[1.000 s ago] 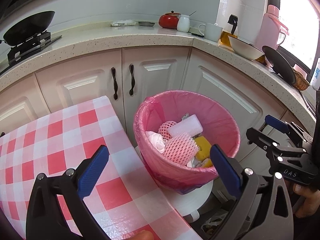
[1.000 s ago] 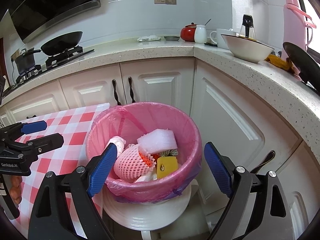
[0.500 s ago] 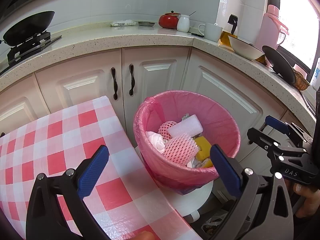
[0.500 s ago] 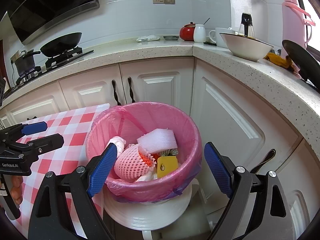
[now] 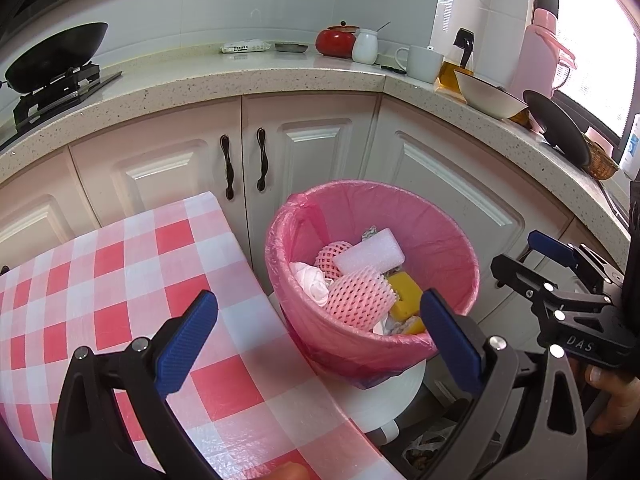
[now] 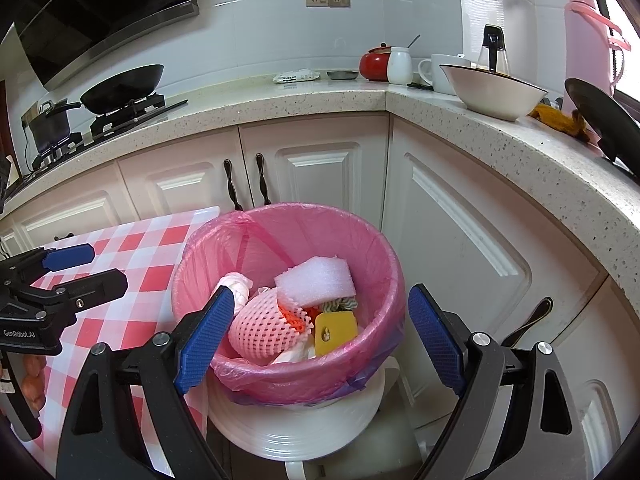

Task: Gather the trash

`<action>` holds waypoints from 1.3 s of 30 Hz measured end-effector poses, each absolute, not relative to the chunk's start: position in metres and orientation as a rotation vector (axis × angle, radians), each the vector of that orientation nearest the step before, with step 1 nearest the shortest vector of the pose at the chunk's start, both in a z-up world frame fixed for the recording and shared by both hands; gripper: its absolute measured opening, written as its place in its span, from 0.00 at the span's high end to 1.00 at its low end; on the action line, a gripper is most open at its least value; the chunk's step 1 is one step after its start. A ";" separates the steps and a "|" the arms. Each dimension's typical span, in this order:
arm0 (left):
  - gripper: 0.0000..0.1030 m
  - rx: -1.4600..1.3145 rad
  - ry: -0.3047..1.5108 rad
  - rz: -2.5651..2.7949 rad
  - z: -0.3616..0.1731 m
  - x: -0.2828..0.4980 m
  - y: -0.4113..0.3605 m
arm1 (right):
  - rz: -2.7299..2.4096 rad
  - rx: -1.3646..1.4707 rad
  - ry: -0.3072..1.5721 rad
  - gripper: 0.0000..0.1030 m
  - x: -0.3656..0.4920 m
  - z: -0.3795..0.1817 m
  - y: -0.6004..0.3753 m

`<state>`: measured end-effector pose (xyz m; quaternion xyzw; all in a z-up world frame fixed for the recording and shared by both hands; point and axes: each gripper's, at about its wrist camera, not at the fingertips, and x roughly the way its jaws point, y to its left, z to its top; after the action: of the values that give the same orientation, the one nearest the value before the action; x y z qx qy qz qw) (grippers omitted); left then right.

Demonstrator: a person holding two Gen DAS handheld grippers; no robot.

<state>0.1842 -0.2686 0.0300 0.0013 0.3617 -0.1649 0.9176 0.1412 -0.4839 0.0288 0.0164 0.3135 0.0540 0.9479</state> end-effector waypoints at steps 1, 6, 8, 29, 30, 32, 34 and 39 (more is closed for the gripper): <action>0.05 0.001 0.744 -0.339 0.030 0.184 -0.269 | 0.109 0.033 0.639 0.19 0.141 0.029 -0.484; 0.05 0.000 0.744 -0.340 0.030 0.184 -0.269 | 0.111 0.034 0.638 0.19 0.141 0.029 -0.484; 0.05 0.002 0.744 -0.341 0.030 0.183 -0.269 | 0.112 0.033 0.638 0.19 0.142 0.028 -0.484; 0.05 0.006 0.745 -0.344 0.030 0.184 -0.270 | 0.112 0.034 0.640 0.19 0.141 0.028 -0.483; 0.05 0.005 0.744 -0.344 0.030 0.184 -0.270 | 0.110 0.034 0.639 0.19 0.140 0.028 -0.483; 0.05 0.007 0.743 -0.345 0.030 0.184 -0.270 | 0.109 0.039 0.637 0.19 0.140 0.028 -0.484; 0.05 0.005 0.744 -0.345 0.029 0.184 -0.270 | 0.109 0.038 0.637 0.19 0.140 0.028 -0.483; 0.05 0.007 0.744 -0.347 0.029 0.184 -0.271 | 0.110 0.039 0.637 0.19 0.140 0.028 -0.484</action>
<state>0.1838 -0.2706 0.0286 0.0034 0.3616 -0.1687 0.9169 0.1397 -0.4839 0.0277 0.0193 0.3130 0.0539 0.9480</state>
